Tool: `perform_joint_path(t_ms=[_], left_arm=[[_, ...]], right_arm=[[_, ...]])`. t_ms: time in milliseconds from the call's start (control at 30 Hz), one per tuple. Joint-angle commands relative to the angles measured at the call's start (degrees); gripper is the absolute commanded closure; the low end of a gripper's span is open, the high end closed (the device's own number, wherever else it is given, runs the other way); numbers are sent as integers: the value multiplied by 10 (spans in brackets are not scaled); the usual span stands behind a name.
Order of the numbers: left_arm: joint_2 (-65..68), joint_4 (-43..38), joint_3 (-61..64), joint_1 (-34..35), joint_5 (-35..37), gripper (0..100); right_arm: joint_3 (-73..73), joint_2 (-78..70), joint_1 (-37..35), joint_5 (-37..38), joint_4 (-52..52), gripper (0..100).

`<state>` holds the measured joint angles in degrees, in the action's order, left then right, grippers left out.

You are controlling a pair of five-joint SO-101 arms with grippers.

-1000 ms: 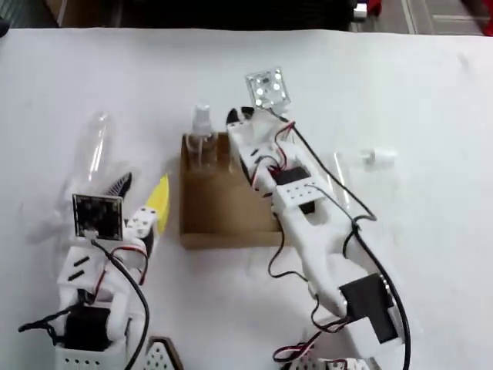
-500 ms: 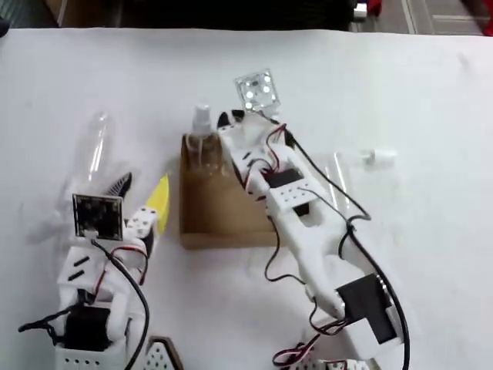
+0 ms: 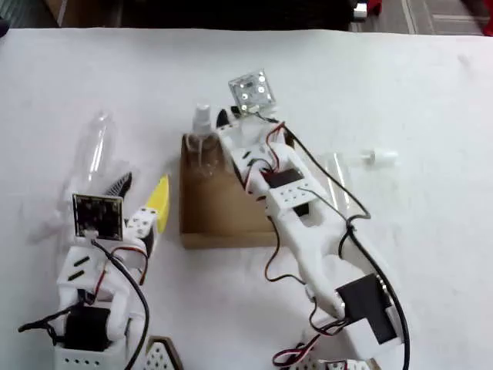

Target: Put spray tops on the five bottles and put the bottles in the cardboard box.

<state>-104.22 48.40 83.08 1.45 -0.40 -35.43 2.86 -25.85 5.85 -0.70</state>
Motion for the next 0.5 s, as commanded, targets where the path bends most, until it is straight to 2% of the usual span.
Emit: perform_joint_path(t_ms=[0, 467], left_arm=[[-5, -13, -4, 0, -5, 808], [-5, -13, -4, -1, -5, 808]], right_arm=[[24, 4, -3, 13, -10, 982], [13, 1, -3, 11, -15, 982]])
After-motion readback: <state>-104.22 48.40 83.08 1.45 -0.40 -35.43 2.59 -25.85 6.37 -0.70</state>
